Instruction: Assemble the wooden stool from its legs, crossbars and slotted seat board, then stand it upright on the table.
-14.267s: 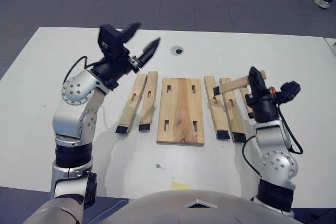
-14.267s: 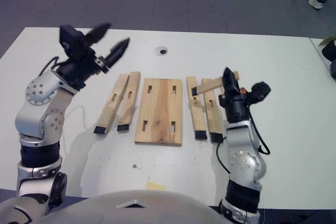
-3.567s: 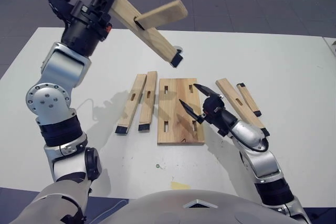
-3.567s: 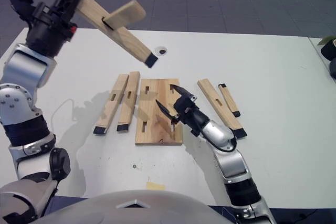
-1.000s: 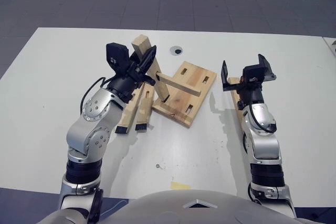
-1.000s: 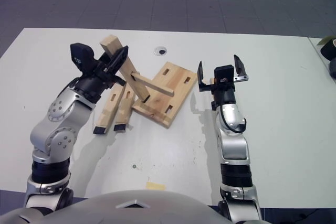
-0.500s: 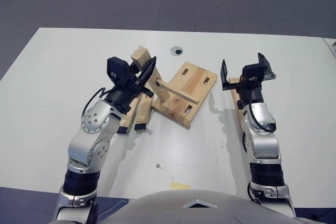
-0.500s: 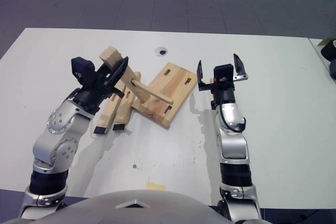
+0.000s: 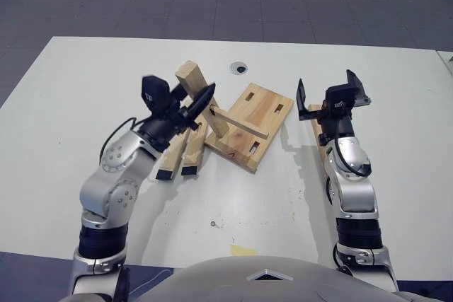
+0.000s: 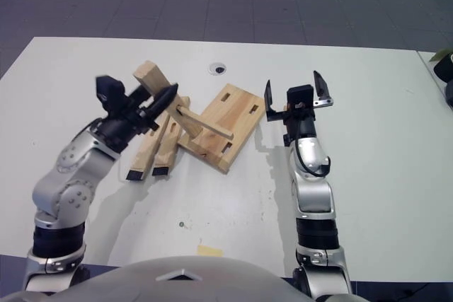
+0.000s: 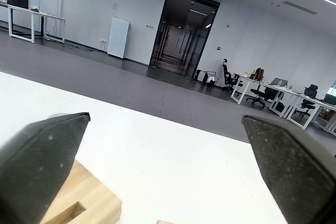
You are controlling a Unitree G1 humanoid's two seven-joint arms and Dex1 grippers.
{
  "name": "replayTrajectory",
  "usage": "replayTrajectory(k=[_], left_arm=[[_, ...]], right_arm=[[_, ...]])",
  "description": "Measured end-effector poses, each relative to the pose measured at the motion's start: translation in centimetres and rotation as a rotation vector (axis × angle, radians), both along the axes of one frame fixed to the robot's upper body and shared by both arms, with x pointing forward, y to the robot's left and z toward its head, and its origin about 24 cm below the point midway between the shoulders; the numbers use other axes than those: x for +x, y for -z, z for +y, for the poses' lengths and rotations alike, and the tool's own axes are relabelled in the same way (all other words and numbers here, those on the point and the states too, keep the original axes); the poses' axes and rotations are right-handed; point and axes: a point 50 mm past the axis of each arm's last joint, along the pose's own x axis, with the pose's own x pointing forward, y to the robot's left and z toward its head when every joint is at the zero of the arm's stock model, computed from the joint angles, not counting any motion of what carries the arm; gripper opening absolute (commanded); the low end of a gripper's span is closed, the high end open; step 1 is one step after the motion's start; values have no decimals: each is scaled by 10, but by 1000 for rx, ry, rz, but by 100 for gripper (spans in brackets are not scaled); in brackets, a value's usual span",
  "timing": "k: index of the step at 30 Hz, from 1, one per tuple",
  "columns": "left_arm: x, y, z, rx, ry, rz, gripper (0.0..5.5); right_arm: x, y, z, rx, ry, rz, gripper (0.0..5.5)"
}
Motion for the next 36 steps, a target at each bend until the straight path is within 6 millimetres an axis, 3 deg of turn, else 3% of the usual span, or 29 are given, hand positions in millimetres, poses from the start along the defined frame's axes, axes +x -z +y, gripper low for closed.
replayTrajectory(k=[6, 9, 11, 12, 14, 16, 18, 22, 28, 36], left_arm=[[6, -55, 15, -179, 18, -112, 411], [19, -60, 54, -147, -170, -102, 455], [29, -35, 93, 16, -399, 33, 494], [26, -12, 108, 107, -473, 138, 507], [21, 16, 110, 226, -463, 245, 538], [12, 49, 101, 369, -388, 356, 538], [3, 69, 94, 405, -305, 437, 538], [-9, 78, 84, 475, -151, 471, 538], [-23, 94, 85, 610, -54, 528, 538], [-26, 91, 80, 621, -12, 508, 538]], right_arm=[[-1, 4, 2, 9, -3, 13, 540], [-2, 5, 2, 10, 0, 17, 540], [-2, 6, 1, 11, 2, 23, 540], [-3, 8, 0, 11, 6, 28, 540], [-4, 9, 0, 13, 11, 34, 540], [-4, 10, 0, 17, 14, 35, 540], [-4, 10, 0, 18, 14, 35, 540], [-4, 10, 0, 17, 14, 35, 540], [-5, 11, 0, 18, 14, 40, 540], [-7, 14, 0, 23, 20, 51, 540]])
